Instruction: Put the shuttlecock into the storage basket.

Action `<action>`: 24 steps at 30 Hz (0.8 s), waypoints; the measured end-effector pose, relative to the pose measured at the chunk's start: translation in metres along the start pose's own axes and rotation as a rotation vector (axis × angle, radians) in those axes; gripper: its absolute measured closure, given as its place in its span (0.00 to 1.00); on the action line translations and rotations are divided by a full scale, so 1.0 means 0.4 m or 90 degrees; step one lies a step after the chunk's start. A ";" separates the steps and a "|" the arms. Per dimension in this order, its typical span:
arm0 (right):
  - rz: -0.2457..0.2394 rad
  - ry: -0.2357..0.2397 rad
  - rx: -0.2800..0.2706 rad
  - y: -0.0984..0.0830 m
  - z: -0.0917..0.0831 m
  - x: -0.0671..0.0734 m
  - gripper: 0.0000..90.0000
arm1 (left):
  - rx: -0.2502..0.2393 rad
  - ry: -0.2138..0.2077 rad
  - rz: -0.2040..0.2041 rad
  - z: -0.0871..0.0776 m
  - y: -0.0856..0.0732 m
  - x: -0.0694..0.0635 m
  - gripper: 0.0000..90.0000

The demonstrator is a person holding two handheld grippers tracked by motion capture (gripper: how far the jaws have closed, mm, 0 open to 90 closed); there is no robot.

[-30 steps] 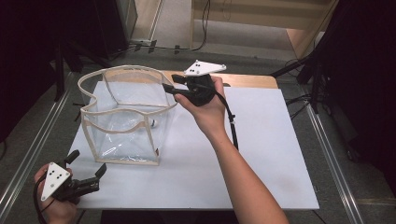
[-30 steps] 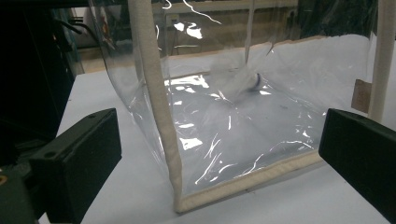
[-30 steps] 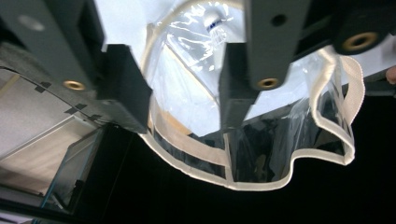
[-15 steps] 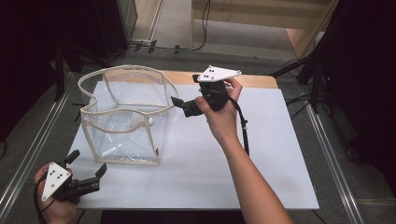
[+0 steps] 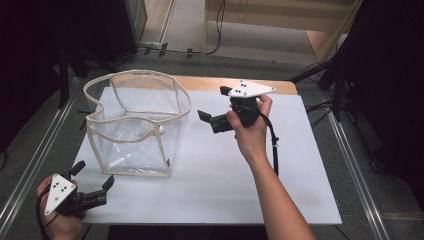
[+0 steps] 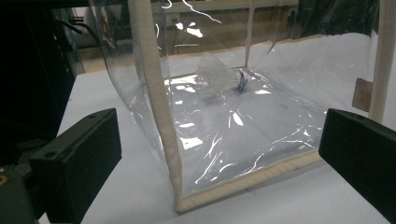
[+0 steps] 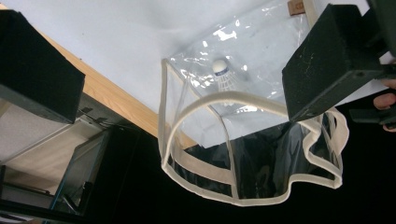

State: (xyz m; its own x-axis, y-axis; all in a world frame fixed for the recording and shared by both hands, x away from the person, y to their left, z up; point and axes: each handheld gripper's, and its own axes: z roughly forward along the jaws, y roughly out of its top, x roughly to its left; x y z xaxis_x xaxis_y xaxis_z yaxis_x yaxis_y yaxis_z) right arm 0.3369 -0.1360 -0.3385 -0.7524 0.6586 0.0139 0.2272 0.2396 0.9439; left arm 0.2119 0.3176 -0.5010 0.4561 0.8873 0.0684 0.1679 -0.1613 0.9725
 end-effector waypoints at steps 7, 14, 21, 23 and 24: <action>0.005 -0.007 0.000 -0.025 -0.024 -0.009 0.00 | 0.000 0.001 -0.001 0.000 0.000 0.000 0.00; 0.016 -0.016 0.001 -0.054 -0.047 -0.020 0.00 | 0.000 0.001 -0.002 -0.001 0.000 0.000 0.00; 0.026 -0.024 0.002 -0.086 -0.072 -0.032 0.00 | 0.000 0.003 0.000 -0.001 0.000 -0.001 0.00; 0.028 -0.026 0.005 -0.097 -0.079 -0.035 0.00 | -0.001 0.003 0.000 -0.001 0.000 -0.001 0.00; 0.030 -0.029 0.007 -0.102 -0.082 -0.036 0.00 | -0.001 0.003 0.000 -0.001 0.000 -0.001 0.00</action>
State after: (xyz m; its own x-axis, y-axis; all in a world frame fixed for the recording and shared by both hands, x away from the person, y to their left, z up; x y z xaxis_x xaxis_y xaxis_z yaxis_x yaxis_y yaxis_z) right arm 0.3181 -0.1786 -0.3664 -0.7124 0.7005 0.0426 0.2683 0.2158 0.9389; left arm 0.2113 0.3172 -0.5011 0.4523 0.8892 0.0688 0.1669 -0.1601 0.9729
